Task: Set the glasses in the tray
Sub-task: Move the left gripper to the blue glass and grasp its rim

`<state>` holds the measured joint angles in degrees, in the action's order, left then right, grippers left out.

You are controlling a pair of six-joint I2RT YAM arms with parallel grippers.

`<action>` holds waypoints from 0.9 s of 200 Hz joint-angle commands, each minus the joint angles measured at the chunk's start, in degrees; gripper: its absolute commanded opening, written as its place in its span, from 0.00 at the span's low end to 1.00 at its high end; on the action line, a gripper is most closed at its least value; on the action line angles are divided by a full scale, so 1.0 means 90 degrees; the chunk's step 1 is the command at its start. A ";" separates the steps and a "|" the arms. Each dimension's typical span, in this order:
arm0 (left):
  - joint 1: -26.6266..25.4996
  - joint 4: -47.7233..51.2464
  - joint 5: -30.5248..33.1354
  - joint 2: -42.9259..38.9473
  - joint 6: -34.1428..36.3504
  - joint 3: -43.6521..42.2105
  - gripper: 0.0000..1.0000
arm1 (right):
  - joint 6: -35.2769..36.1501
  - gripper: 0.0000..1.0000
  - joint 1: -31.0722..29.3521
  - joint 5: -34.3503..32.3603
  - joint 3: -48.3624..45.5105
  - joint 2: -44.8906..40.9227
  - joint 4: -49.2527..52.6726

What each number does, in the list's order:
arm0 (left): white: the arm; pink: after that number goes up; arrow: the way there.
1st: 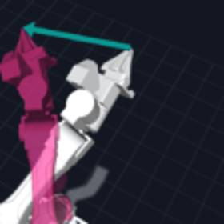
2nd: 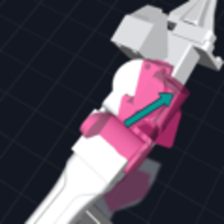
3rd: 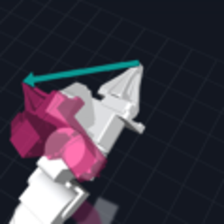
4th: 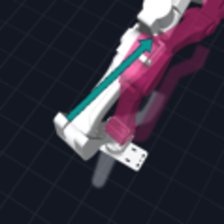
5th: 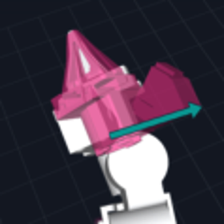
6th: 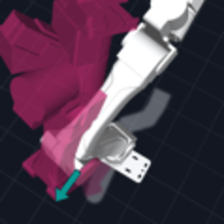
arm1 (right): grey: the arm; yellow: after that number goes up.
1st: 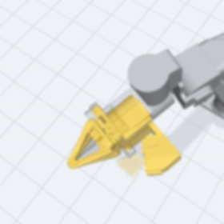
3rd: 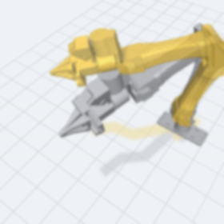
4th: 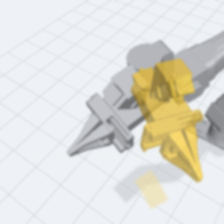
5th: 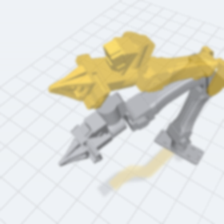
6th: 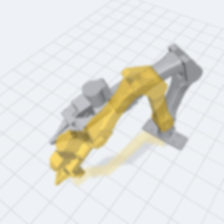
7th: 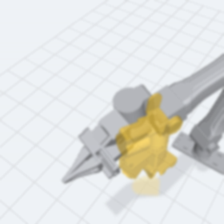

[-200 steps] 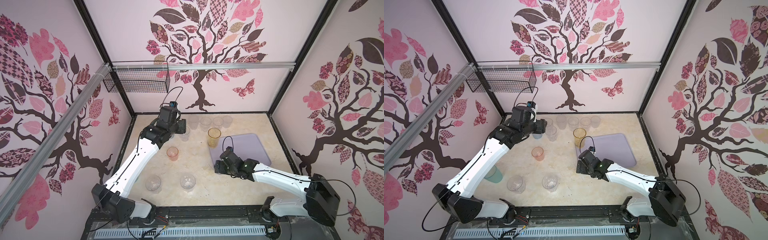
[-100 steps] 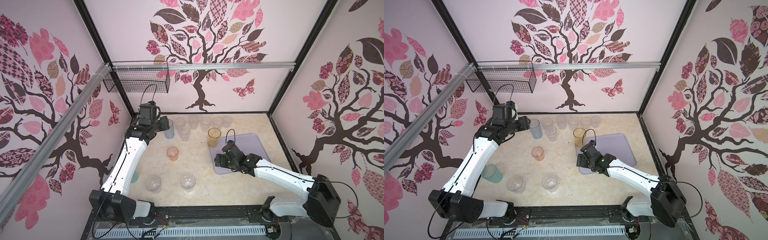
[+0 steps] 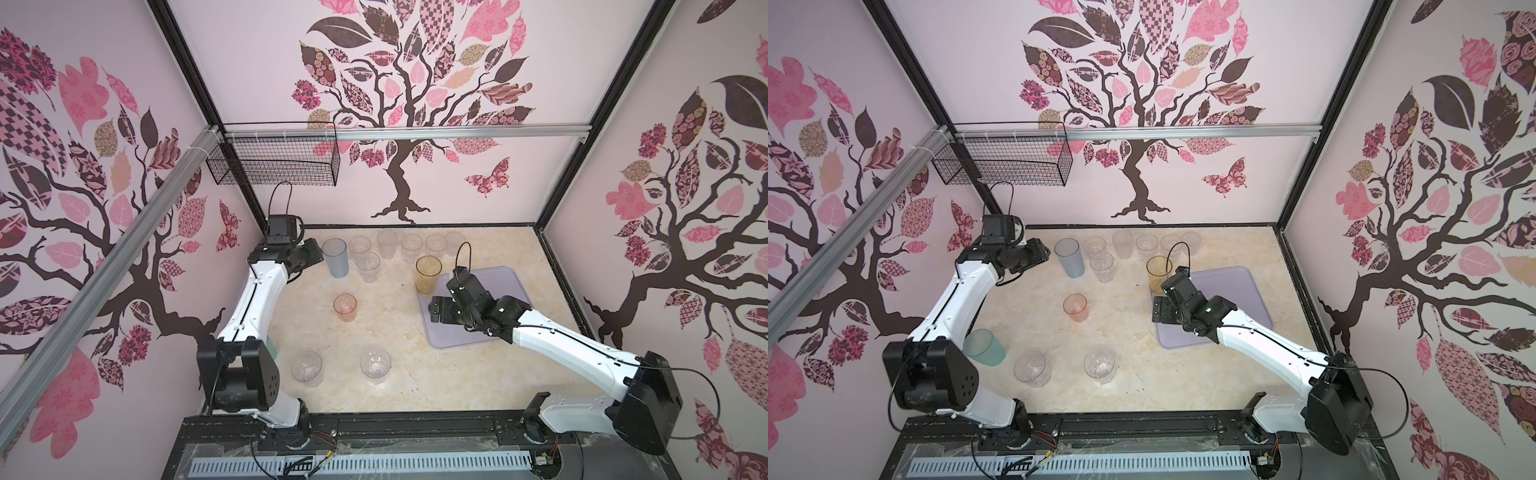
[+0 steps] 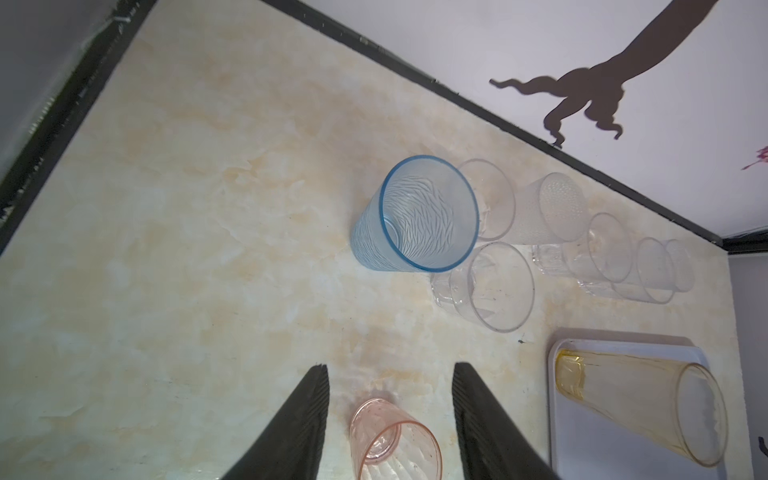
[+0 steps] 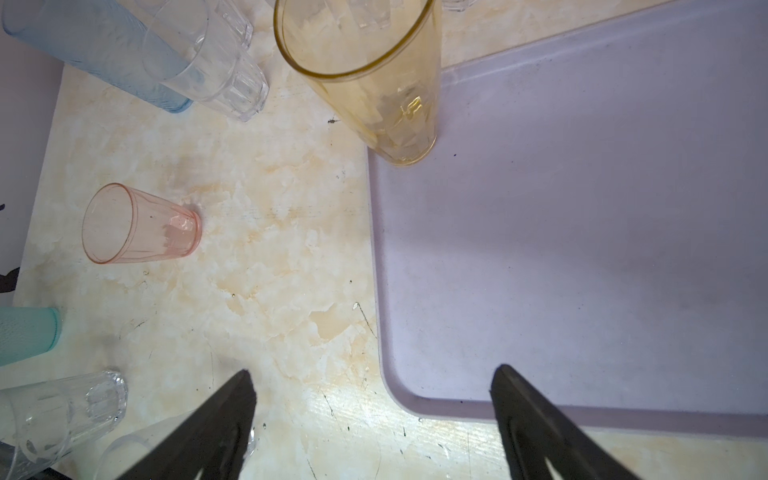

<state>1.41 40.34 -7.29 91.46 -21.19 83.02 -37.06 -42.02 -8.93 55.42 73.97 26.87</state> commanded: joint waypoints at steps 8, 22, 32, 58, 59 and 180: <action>0.0011 0.0043 0.0142 0.0425 0.0116 0.0715 0.50 | -0.0020 0.91 -0.0003 0.0052 -0.0220 -0.0239 0.0140; 0.0018 0.0040 0.0156 0.0662 0.0127 0.0858 0.50 | -0.0030 0.91 -0.0007 0.0046 -0.0281 -0.0260 0.0121; -0.0003 0.0048 0.0119 0.0868 0.0138 0.0987 0.49 | -0.0047 0.91 -0.0008 0.0041 -0.0316 -0.0260 0.0103; -0.0058 0.0200 0.0189 0.1421 0.0244 0.1479 0.48 | -0.0135 0.91 0.0000 0.0086 -0.0428 -0.0280 -0.0028; -0.0063 0.0198 0.0192 0.1440 0.0244 0.1498 0.48 | -0.0137 0.91 0.0001 0.0090 -0.0436 -0.0280 -0.0032; -0.0307 0.0813 0.1085 0.3402 0.0778 0.3324 0.24 | -0.0518 0.91 -0.0013 0.0386 -0.0988 -0.0426 -0.0239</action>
<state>-0.82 45.91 -0.93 120.60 -16.40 110.13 -40.32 -42.02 -6.17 47.66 72.47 24.45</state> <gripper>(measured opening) 0.281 0.910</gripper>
